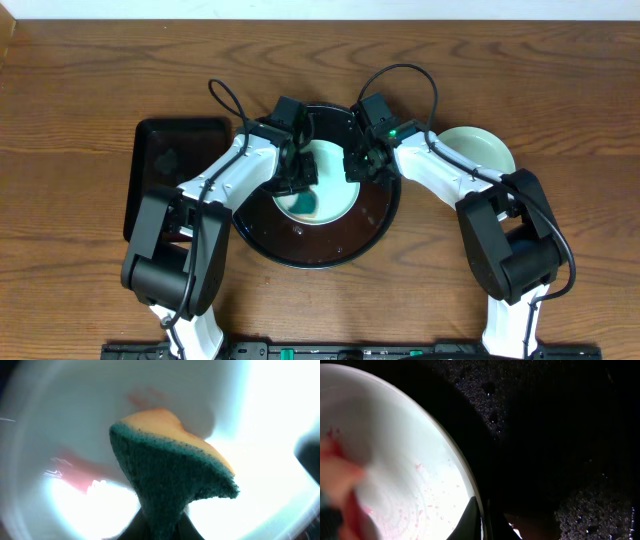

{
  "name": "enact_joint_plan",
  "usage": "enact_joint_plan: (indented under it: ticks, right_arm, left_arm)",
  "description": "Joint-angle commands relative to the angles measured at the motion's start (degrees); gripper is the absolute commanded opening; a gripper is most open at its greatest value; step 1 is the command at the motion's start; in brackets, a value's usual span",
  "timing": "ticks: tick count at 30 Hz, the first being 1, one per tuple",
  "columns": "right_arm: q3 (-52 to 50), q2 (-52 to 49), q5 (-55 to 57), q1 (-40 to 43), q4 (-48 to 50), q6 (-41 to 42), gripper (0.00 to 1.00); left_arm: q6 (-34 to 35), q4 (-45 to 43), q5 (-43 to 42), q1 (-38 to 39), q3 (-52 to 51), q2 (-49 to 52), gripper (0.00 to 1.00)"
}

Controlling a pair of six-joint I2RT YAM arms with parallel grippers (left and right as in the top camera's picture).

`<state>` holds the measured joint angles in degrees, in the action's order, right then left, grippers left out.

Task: Clean dirty plates on tray and stack at the side
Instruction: 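Scrub the last light-blue plate with the sponge in the left gripper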

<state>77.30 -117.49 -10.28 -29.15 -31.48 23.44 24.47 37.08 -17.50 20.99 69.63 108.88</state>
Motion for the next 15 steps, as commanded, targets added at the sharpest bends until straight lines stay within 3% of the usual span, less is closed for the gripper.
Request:
enact_joint_plan:
  ticks: [1,5,15]
  right_arm:
    - [-0.28,-2.64,0.87,-1.29,-0.46,0.26,0.01]
    - [-0.28,-2.64,0.85,-1.29,-0.52,0.26,0.01]
    - [-0.61,-2.64,1.01,-1.29,-0.92,0.26,0.01]
  left_arm:
    - [-7.34,0.57,-12.55,0.31,0.0,1.07,0.08]
    - [-7.26,-2.58,-7.67,0.31,0.0,1.07,0.07]
    - [-6.62,-13.9,21.55,0.31,-0.02,1.4,0.08]
